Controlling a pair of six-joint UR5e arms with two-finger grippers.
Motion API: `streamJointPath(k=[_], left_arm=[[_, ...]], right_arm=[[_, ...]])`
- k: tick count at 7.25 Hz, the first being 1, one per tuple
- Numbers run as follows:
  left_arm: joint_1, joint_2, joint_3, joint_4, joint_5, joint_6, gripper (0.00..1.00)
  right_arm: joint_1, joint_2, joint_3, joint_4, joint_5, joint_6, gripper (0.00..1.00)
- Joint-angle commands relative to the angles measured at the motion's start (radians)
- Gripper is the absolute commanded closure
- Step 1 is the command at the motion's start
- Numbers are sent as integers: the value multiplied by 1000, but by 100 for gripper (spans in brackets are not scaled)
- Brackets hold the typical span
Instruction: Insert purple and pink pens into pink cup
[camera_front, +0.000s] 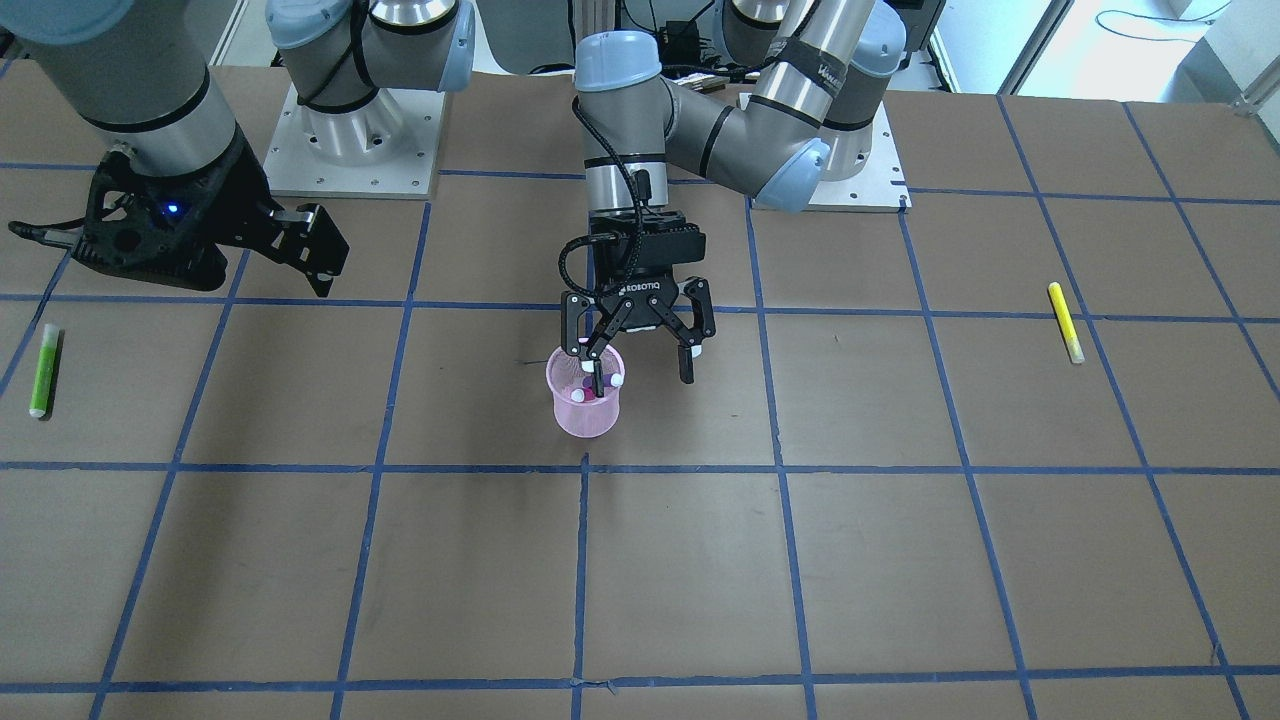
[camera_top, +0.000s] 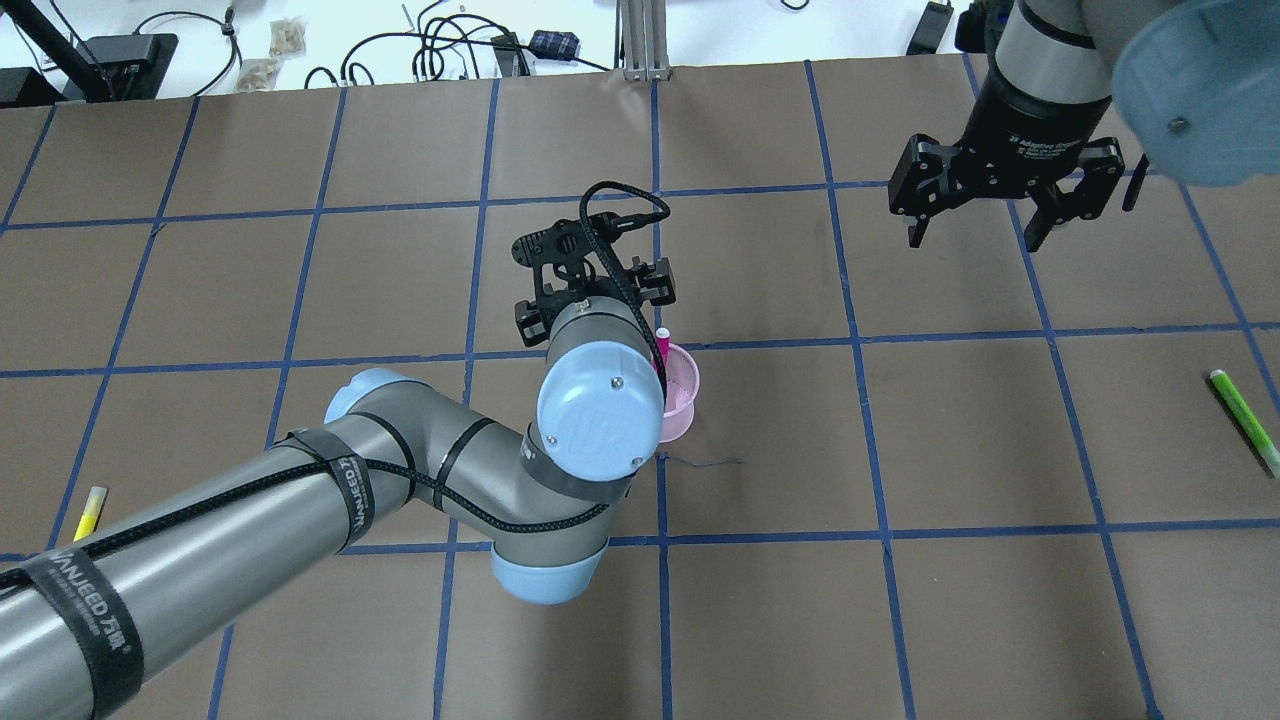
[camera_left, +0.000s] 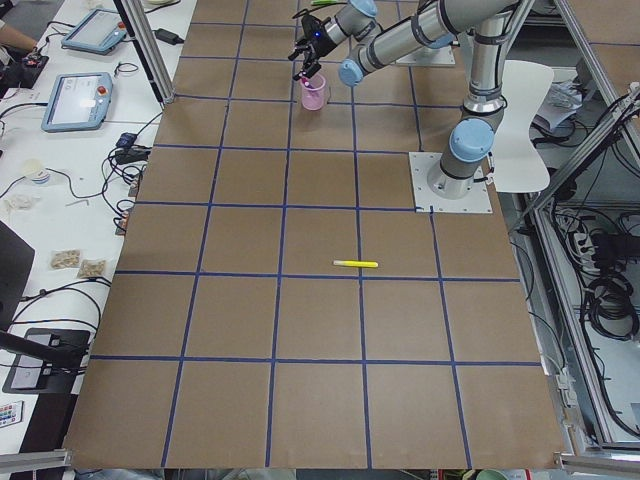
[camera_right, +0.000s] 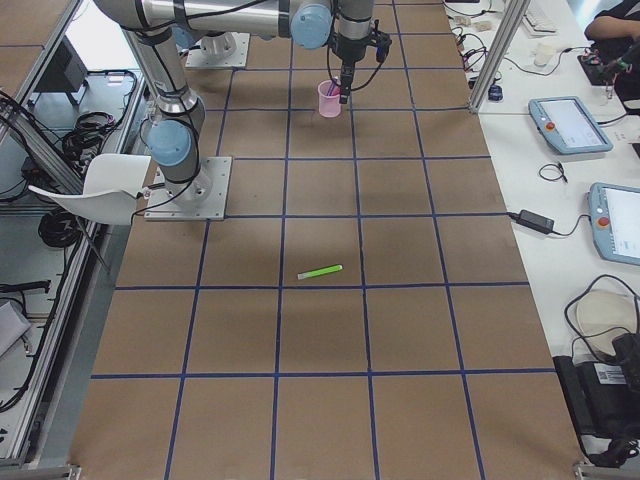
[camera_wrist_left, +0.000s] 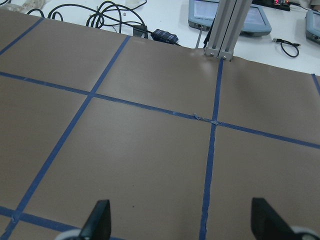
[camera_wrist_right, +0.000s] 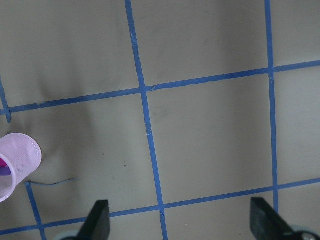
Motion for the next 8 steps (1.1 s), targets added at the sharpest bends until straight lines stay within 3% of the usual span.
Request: streamJointPath(k=[1,2,3,4,6,7,8], left_arm=[[98,62,230,-549,-123,13,0],[176,85,382,-853,-227,92,0],[257,108,468,-1045,-304,210,0],[325,138,477,-1100,-332,346,0],[493,189,506,-1289,-541,442,0],[502,209,515,-1321,-536,482,0],[502,226,515,-1383,-439,543,0]], right_arm=[[8,-10,-1,0,-1,-6,0],[14,-11,-1,0,1,-6,0],[26,-11,-2,-1,5,-6,0],[32,-11,-4,-3,55,-6,0],[29,-33,2,-3,86,-17,0],[23,-37,3,-3,86,-35,0],[26,-37,1,-5,88,-25,0]])
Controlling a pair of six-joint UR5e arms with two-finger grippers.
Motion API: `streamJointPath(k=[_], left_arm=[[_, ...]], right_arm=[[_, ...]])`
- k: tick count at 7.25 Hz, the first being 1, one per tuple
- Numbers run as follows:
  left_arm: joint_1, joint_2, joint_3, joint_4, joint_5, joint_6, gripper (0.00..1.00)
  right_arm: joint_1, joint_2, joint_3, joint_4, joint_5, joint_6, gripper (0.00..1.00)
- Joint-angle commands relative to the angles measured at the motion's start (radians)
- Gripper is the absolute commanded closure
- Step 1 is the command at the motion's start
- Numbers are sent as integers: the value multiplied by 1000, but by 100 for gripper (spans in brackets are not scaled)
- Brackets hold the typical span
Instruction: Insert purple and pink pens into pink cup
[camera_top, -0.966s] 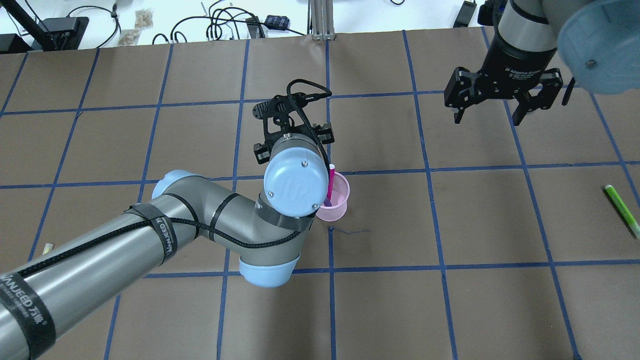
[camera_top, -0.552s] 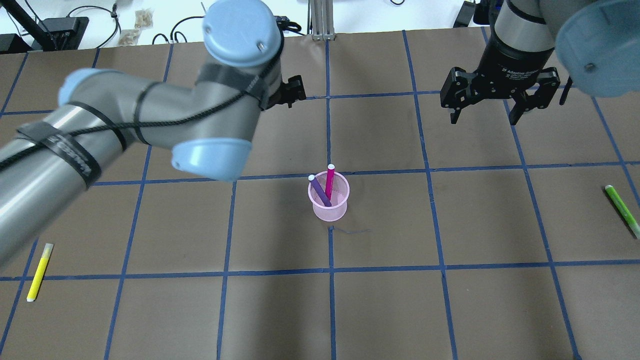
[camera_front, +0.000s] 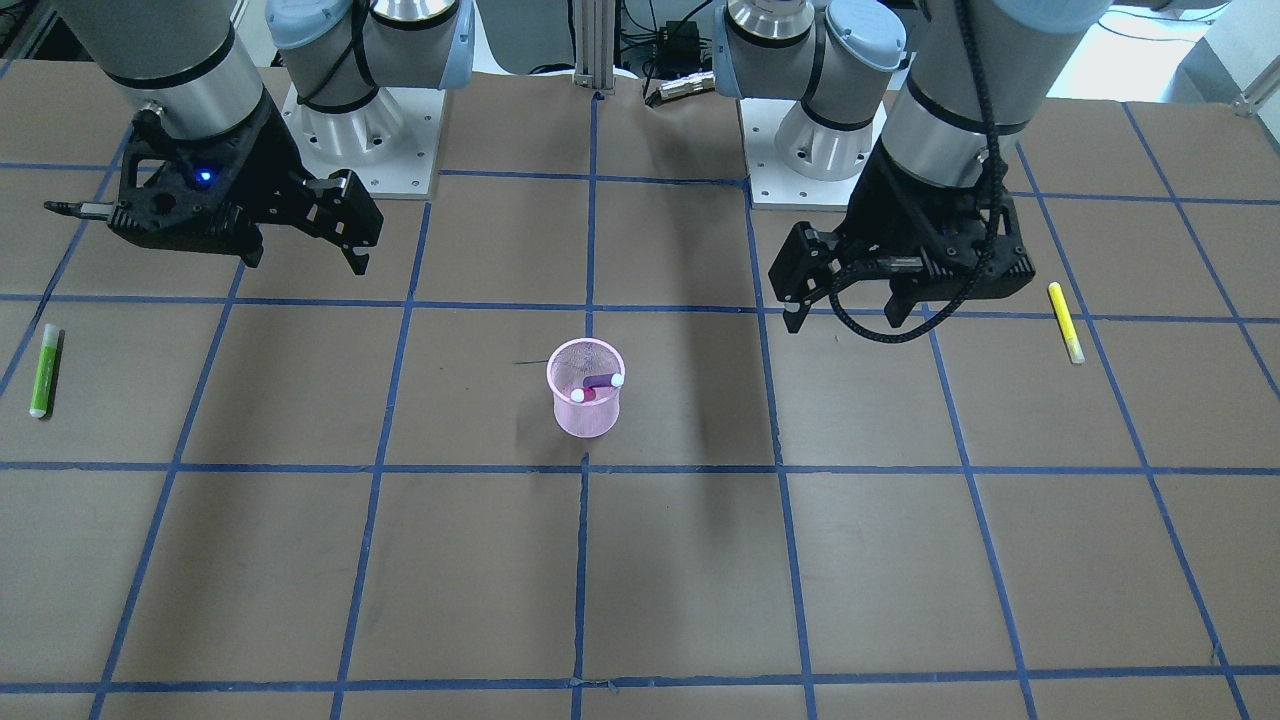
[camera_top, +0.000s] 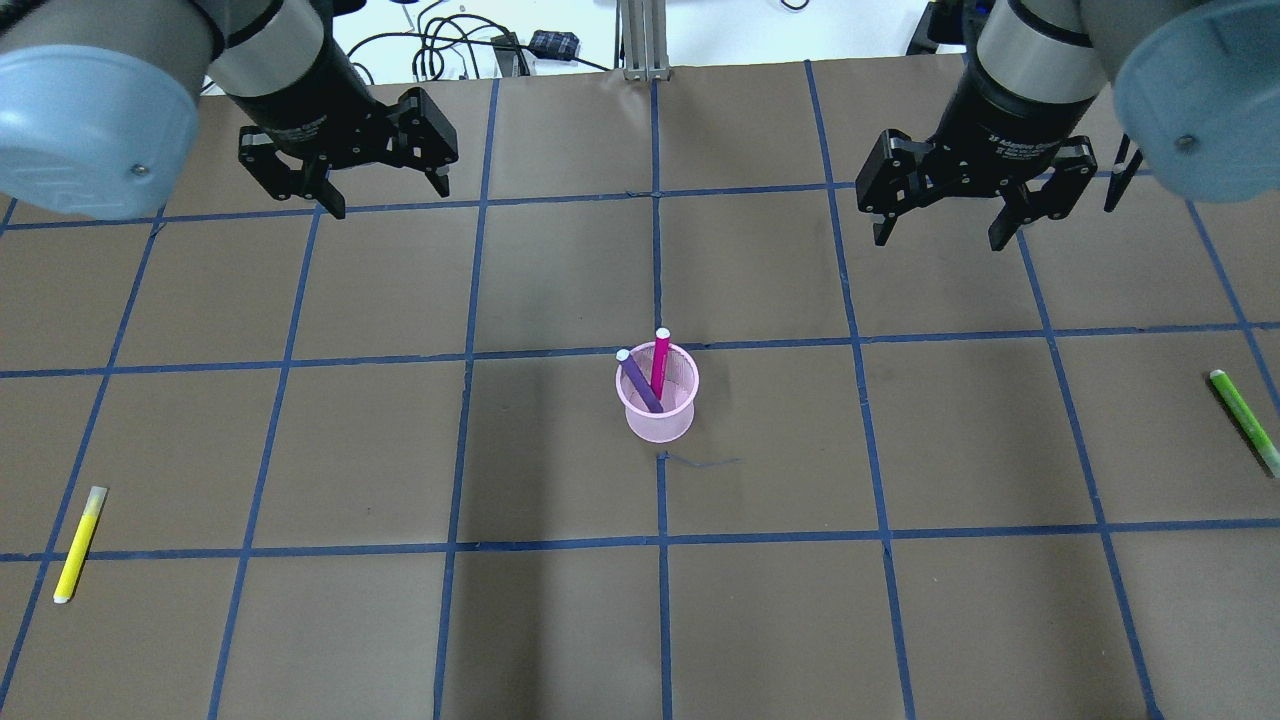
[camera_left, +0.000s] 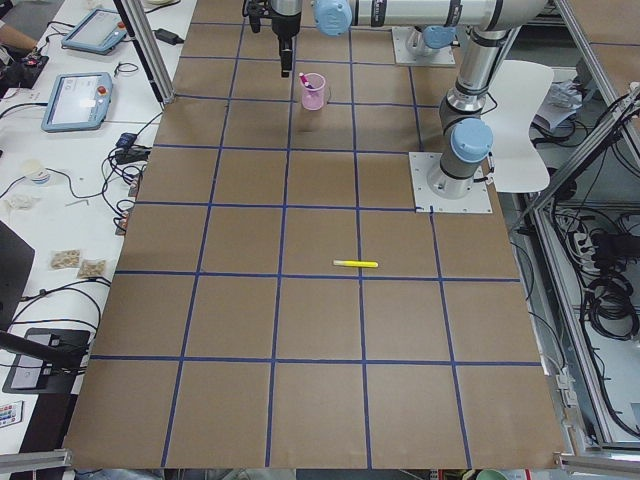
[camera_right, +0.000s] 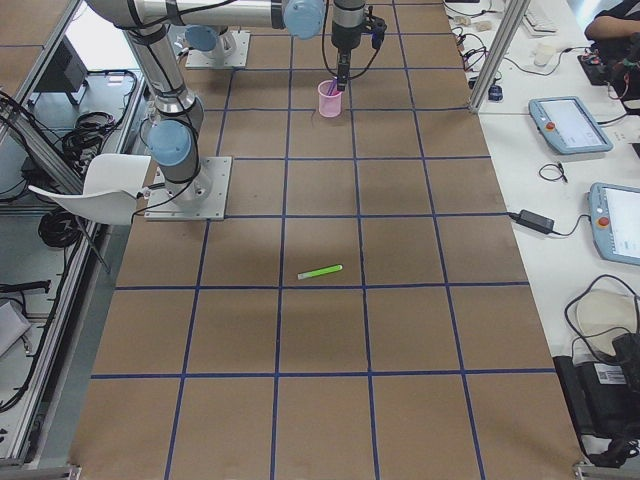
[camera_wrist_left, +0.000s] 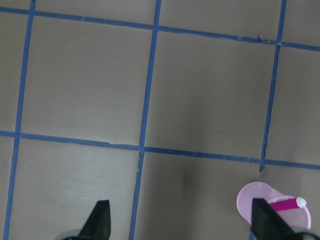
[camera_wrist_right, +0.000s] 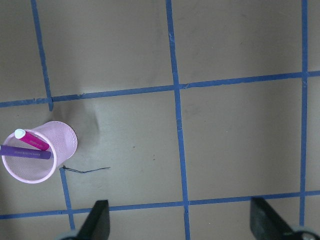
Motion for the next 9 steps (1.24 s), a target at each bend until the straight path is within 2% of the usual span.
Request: streamJointPath(k=[1,3,9], left_arm=[[9,47,4,-112,84,90,0],[5,47,-2,-108,119,94,0],[1,45,16,-112,64,138,0]], right_arm=[[0,-4,0,-4,5,3,0],[0,-6,0,-4,-5,6,0],[0,-4,1,-12,-4,7,0]])
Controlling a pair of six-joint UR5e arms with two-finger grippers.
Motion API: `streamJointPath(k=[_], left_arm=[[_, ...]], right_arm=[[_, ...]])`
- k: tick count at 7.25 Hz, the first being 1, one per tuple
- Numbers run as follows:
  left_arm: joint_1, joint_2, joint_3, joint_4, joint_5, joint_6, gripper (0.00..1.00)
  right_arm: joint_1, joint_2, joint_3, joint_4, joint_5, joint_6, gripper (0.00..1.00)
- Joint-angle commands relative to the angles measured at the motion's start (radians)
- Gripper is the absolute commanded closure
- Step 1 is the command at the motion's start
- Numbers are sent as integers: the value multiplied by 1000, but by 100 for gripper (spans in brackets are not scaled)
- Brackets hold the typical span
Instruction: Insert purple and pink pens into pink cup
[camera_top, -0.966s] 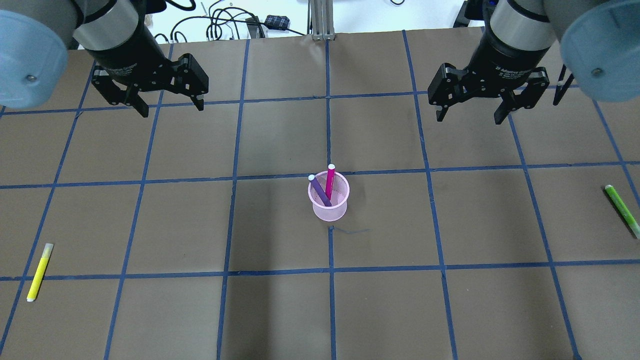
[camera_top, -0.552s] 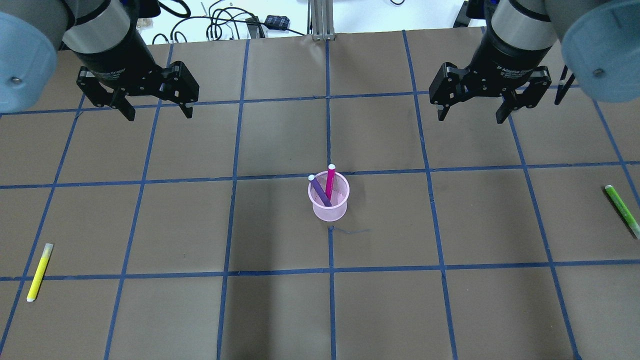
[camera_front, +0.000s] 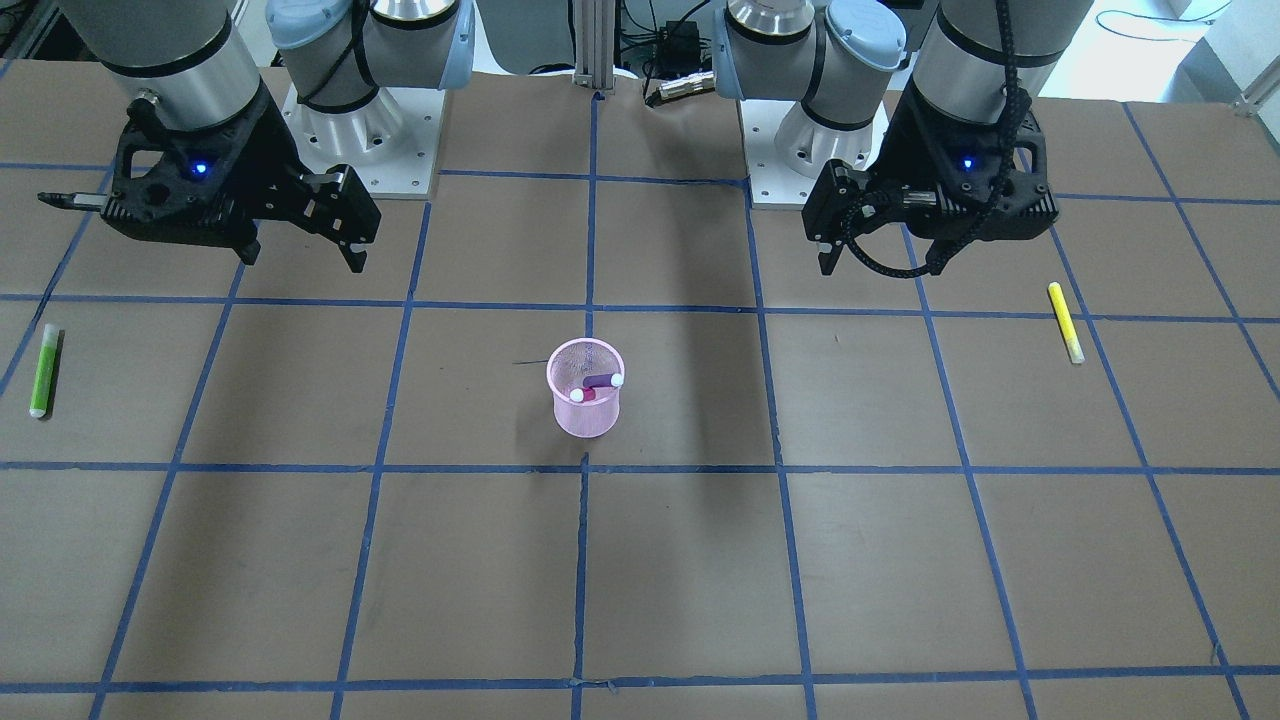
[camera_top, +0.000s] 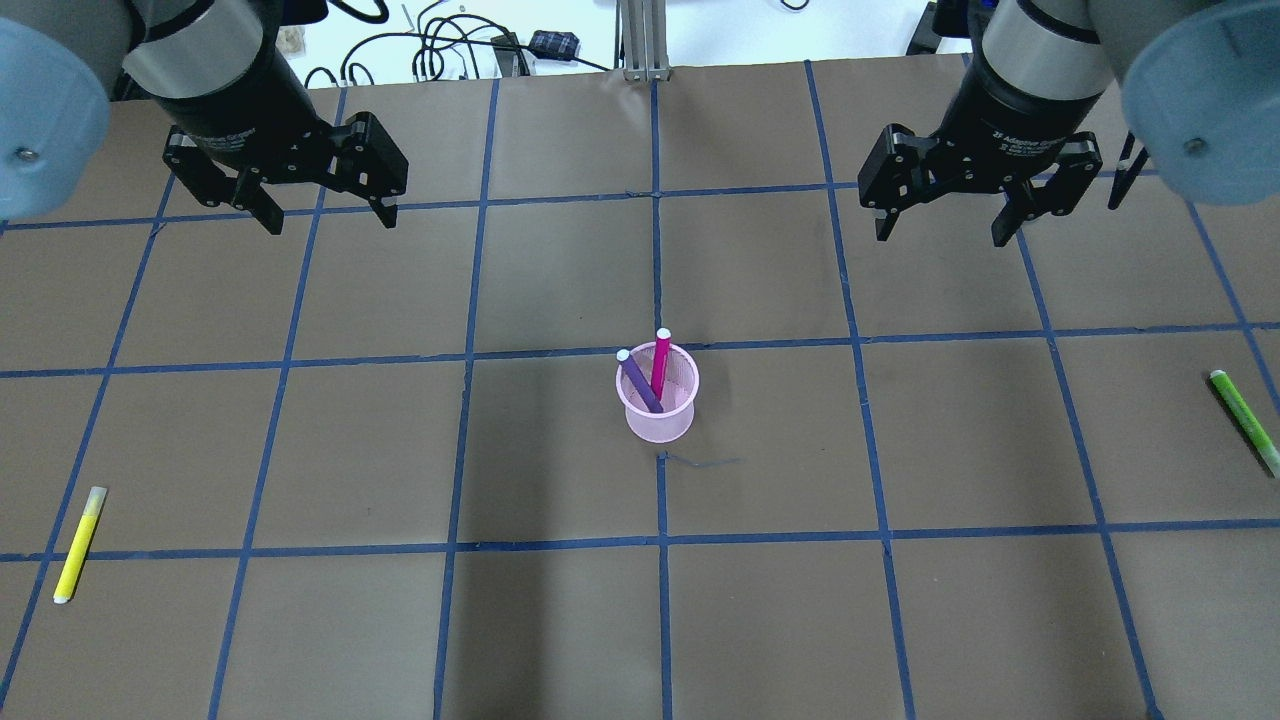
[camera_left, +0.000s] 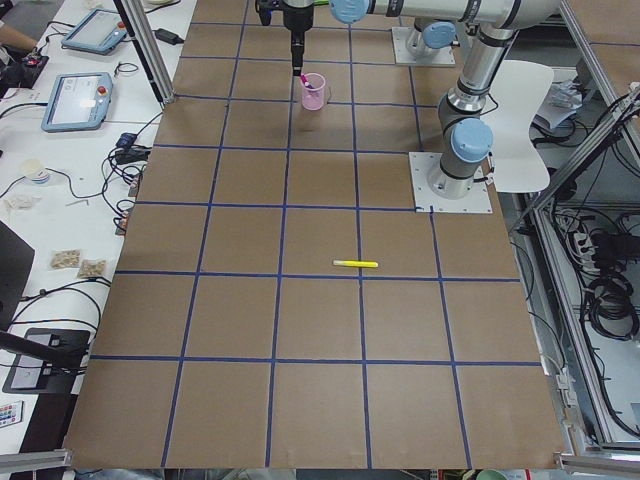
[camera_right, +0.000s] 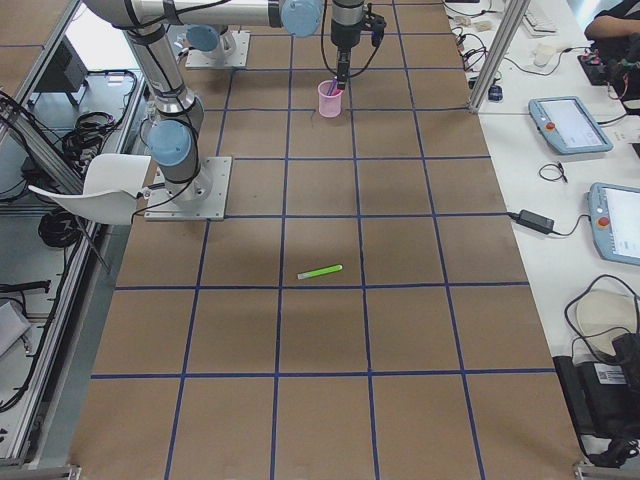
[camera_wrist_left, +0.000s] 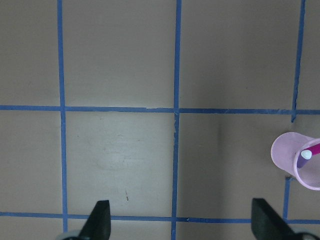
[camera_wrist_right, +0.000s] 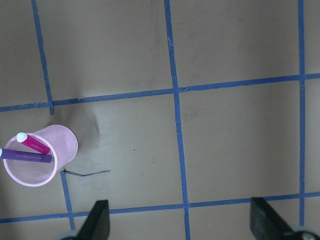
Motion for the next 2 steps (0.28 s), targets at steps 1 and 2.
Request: streamJointPath(k=[1,2], left_arm=[[-4,-2,1,-6,-2,21,0],[-15,-4,1,-6,0,21,0]], right_arm=[[0,0,1,-2,-1,-1,0],[0,0,1,-2,-4,-1,0]])
